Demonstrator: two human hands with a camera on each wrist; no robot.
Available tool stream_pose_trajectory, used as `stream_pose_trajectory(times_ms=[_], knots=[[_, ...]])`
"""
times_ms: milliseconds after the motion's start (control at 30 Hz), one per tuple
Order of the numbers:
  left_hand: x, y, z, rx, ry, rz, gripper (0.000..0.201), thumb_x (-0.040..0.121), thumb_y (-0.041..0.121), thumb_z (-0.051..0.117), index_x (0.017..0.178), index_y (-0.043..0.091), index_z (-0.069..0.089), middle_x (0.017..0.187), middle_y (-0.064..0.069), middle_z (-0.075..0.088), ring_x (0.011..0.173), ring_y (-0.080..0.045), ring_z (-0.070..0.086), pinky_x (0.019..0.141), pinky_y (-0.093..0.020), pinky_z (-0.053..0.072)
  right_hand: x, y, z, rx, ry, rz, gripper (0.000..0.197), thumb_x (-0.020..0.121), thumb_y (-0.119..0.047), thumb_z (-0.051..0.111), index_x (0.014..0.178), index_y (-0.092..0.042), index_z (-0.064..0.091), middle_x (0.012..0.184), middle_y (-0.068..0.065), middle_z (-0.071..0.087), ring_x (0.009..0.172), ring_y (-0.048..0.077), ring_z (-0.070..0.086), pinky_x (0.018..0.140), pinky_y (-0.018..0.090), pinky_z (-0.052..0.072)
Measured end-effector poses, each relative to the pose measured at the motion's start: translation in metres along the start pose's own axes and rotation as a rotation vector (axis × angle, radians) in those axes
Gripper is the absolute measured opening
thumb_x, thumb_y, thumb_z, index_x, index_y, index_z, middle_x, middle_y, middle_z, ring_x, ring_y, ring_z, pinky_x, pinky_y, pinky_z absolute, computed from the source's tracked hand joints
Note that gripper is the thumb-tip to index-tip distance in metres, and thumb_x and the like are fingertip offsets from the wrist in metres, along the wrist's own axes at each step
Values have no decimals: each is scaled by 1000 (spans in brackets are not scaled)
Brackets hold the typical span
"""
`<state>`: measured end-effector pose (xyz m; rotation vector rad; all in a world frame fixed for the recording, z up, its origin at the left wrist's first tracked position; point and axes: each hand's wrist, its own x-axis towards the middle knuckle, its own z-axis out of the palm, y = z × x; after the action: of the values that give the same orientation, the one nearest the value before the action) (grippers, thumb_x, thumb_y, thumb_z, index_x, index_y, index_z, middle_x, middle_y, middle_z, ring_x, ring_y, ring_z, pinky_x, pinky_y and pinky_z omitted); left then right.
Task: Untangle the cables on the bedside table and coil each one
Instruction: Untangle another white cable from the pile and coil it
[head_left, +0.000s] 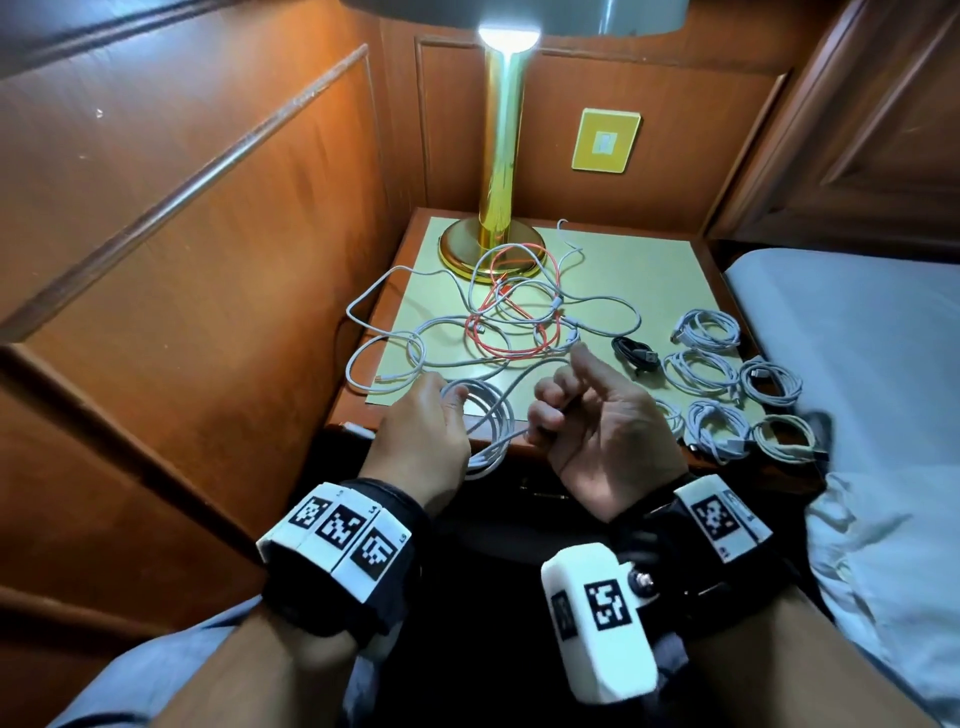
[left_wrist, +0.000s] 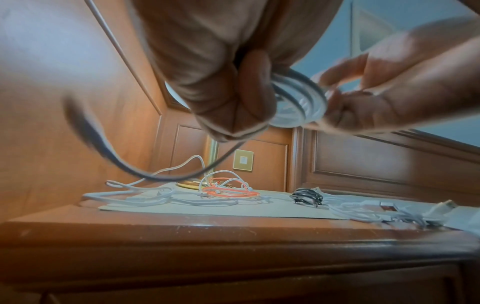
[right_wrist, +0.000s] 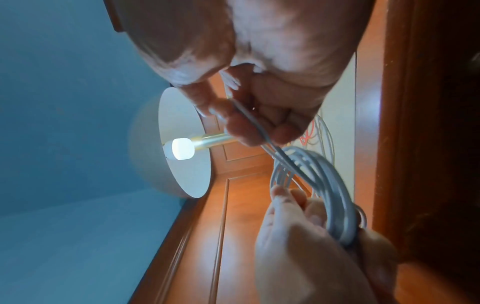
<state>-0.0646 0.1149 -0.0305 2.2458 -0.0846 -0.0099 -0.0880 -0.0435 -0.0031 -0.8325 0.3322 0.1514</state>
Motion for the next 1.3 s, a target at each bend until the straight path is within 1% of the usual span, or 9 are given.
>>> stream_pose_trajectory(times_ms=[167,267,367,600,733,833,933,1100,1300], knots=[[-2,1,-1,9,48,60,21,104,23,45,91,7,50,78,-8,56,77,-33,51,63,-34,26,2,0,0,-141,95,-156,36,101,-38,50,78,-11,56,56,-1,30,45,15,36,54,29,30],[-1,2,-6,-18,81,52,22,104,22,46,86,10,45,67,0,47,64,-25,43,58,-34,18,2,0,-1,-29,97,-257,41,100,-31,53,62,-16,51,56,0,40,50,16,44,57,29,34],[-1,3,-8,-6,92,65,22,104,21,47,84,13,42,65,4,43,58,-15,40,56,-31,17,5,0,-2,-13,159,-253,44,100,-34,55,60,-18,44,58,-1,37,44,13,33,55,30,30],[1,2,-2,-29,54,16,20,104,25,46,92,9,47,76,-2,49,75,-29,46,62,-32,24,10,3,-4,-35,261,-289,33,100,-42,54,92,-9,58,54,-6,28,39,9,27,56,27,29],[3,-2,-7,-14,86,8,18,104,23,46,93,9,48,78,-4,52,74,-29,44,59,-31,21,9,-2,-3,39,211,-292,34,99,-33,58,69,-17,49,51,-6,29,41,10,30,55,27,42],[5,-2,-11,-9,102,15,18,104,22,47,95,7,50,81,-7,53,75,-29,42,60,-30,20,9,-10,-5,130,165,-186,46,97,-35,58,61,-22,33,57,-6,30,43,8,27,42,21,30],[5,-1,-10,-18,94,25,17,104,20,48,90,10,46,74,-4,48,73,-30,40,58,-30,18,7,-12,-7,-24,146,-86,40,96,-45,58,67,-22,43,60,-7,27,41,7,21,36,19,18],[7,-5,-13,14,126,28,19,104,21,48,96,5,54,82,-9,54,83,-40,53,60,-33,19,9,-12,-9,-36,164,-167,27,102,-35,52,97,-10,64,54,-8,24,38,6,24,37,21,31],[5,0,-14,19,159,95,17,103,20,49,92,7,51,77,-8,51,75,-36,47,58,-30,17,11,-22,-23,75,263,-192,28,97,-29,53,71,-21,48,54,-8,24,39,9,22,41,21,25]])
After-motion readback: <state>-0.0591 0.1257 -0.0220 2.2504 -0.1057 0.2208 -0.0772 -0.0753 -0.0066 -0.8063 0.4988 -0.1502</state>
